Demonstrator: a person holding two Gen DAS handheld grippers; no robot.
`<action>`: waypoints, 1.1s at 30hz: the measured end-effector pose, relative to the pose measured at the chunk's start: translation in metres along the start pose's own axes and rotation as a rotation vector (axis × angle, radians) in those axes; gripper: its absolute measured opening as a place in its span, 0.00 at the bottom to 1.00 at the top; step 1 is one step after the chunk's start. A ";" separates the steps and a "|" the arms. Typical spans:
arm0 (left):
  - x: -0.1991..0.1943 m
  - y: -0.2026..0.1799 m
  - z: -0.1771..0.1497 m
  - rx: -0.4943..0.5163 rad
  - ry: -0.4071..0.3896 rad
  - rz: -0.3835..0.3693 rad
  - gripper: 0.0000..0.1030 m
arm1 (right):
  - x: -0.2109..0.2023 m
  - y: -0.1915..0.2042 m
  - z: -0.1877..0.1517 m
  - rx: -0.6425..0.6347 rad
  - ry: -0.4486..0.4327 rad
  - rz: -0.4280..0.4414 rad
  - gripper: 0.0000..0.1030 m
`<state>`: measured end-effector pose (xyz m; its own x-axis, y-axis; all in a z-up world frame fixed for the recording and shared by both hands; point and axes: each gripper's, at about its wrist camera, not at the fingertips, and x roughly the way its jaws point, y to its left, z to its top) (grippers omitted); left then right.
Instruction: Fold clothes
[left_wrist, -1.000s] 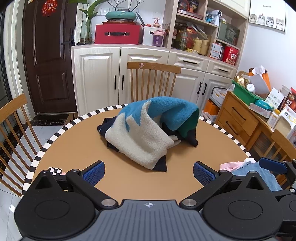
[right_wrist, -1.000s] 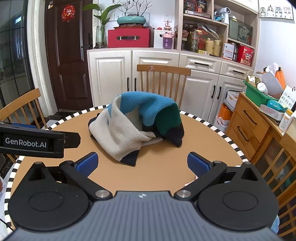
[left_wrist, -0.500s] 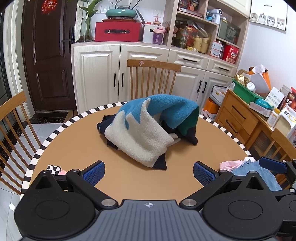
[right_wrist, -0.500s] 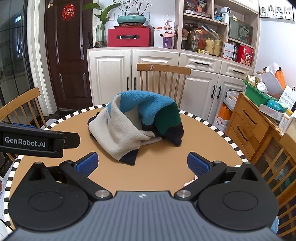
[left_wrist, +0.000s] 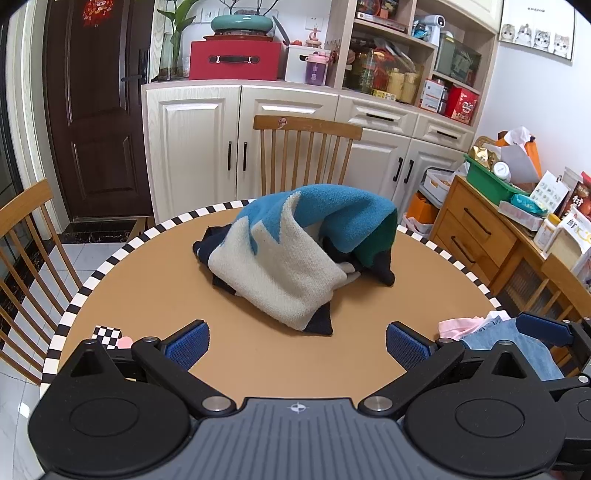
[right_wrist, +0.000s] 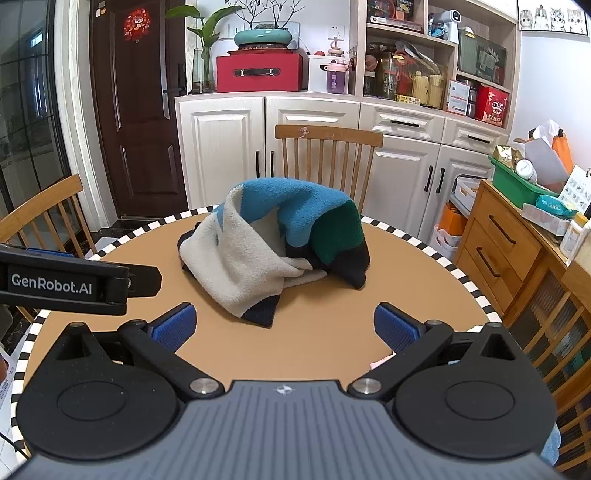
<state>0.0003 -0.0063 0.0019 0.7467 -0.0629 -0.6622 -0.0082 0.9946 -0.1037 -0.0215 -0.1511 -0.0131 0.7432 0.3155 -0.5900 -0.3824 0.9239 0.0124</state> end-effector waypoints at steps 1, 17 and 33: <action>0.001 0.000 0.000 -0.001 0.002 0.000 1.00 | 0.000 0.000 0.000 0.001 0.001 0.001 1.00; 0.030 0.035 -0.038 -0.081 0.061 0.066 1.00 | 0.028 -0.033 -0.037 0.158 -0.078 0.149 1.00; 0.115 0.112 -0.040 -0.088 0.199 0.020 1.00 | 0.191 0.028 -0.031 -0.135 0.126 0.102 0.21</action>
<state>0.0587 0.0947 -0.1158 0.5997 -0.0674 -0.7974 -0.0857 0.9853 -0.1478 0.0927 -0.0712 -0.1509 0.6259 0.3684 -0.6874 -0.5284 0.8486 -0.0263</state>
